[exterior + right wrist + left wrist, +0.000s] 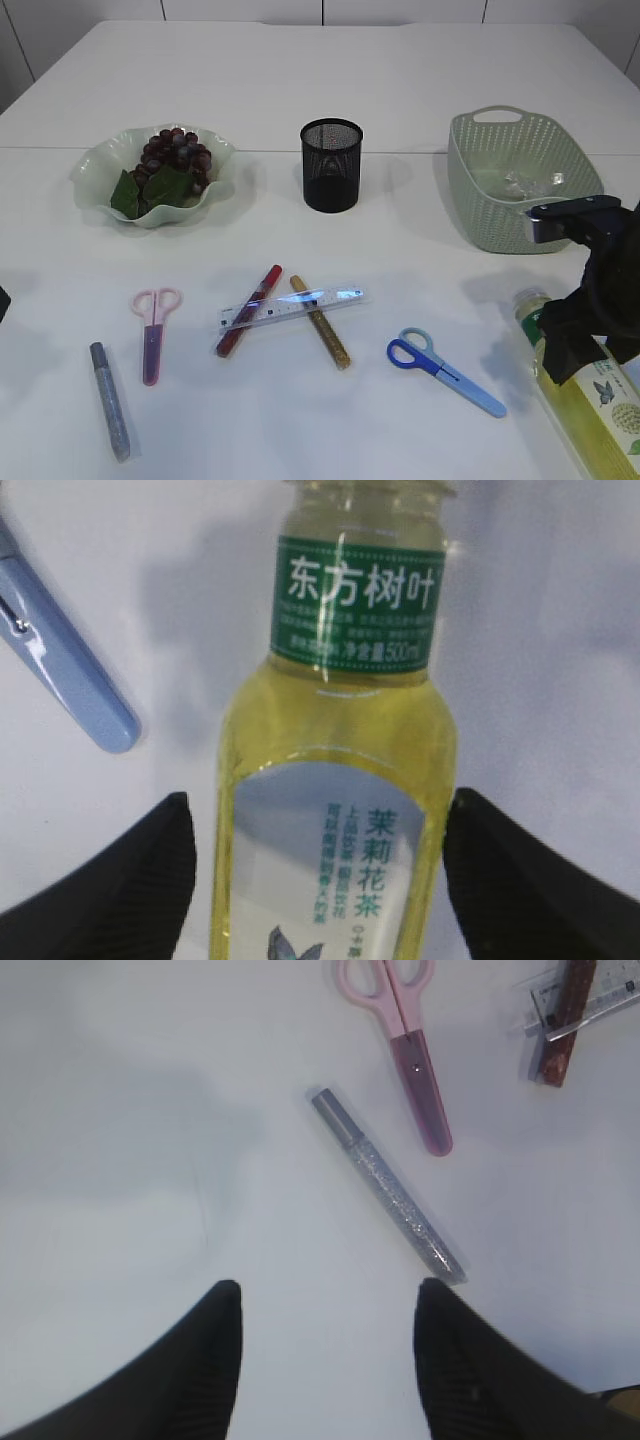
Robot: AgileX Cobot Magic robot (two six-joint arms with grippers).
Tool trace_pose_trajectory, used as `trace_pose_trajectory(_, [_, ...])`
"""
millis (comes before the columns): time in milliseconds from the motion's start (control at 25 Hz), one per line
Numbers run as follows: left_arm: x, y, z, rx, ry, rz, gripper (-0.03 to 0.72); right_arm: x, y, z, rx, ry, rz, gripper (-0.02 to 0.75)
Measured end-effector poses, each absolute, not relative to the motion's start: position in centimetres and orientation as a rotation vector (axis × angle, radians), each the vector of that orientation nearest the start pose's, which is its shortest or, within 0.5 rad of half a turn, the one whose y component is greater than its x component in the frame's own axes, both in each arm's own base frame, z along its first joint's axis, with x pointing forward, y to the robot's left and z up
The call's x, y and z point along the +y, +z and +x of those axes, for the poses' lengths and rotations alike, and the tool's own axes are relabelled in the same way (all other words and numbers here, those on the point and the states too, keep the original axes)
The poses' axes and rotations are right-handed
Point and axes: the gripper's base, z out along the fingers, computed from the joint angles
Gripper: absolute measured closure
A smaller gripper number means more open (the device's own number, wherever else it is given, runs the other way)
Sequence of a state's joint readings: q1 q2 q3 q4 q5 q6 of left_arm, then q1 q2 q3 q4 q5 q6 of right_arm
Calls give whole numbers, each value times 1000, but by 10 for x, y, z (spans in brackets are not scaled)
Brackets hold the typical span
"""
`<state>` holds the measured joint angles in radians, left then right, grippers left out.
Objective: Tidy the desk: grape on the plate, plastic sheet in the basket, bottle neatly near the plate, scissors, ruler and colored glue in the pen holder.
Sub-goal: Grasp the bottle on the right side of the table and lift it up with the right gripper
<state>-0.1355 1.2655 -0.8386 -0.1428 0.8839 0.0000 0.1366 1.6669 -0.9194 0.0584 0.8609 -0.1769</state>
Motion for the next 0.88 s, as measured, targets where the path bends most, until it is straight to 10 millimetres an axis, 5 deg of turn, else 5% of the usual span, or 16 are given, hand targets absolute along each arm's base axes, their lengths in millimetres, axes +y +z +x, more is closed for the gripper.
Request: trace_pose_trajectory(880, [-41, 256, 224, 2787, -211, 88, 284, 43, 149, 288, 3094, 62, -443, 141])
